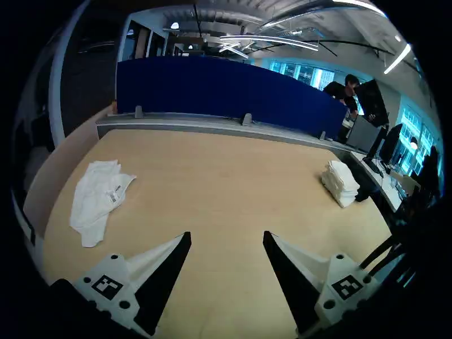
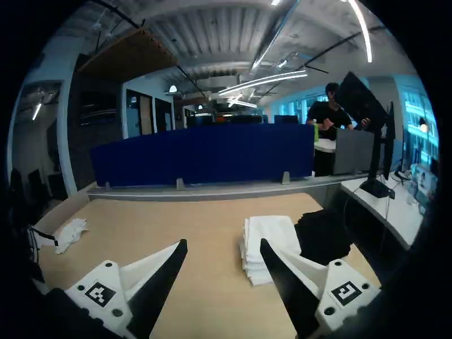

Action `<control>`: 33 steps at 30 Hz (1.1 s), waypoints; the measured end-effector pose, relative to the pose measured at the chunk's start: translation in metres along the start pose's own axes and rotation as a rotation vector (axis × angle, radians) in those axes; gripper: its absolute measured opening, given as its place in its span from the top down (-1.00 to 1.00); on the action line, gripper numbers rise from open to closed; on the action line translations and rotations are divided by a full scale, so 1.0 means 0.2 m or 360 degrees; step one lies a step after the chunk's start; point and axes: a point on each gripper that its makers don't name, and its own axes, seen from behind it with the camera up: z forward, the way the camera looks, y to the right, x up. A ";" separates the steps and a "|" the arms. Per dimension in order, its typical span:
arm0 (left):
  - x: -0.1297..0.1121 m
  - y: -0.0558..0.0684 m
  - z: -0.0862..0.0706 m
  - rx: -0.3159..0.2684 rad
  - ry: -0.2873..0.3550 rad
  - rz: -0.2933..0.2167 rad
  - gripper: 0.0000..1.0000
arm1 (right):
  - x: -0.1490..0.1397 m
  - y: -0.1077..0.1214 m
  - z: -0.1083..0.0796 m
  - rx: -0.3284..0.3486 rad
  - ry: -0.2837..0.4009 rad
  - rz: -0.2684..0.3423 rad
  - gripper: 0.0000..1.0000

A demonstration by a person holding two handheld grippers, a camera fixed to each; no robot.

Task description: Fold towel

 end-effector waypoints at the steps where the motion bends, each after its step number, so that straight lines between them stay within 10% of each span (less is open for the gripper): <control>1: 0.01 0.00 0.00 0.0000 0.0009 0.0001 -0.89 | 0.00 0.00 0.00 0.0001 0.0003 -0.0002 -1.00; 33: 0.33 -0.13 0.13 0.0146 0.0652 0.0102 -0.89 | -0.07 -0.22 0.17 0.0103 0.0084 -0.0123 -0.99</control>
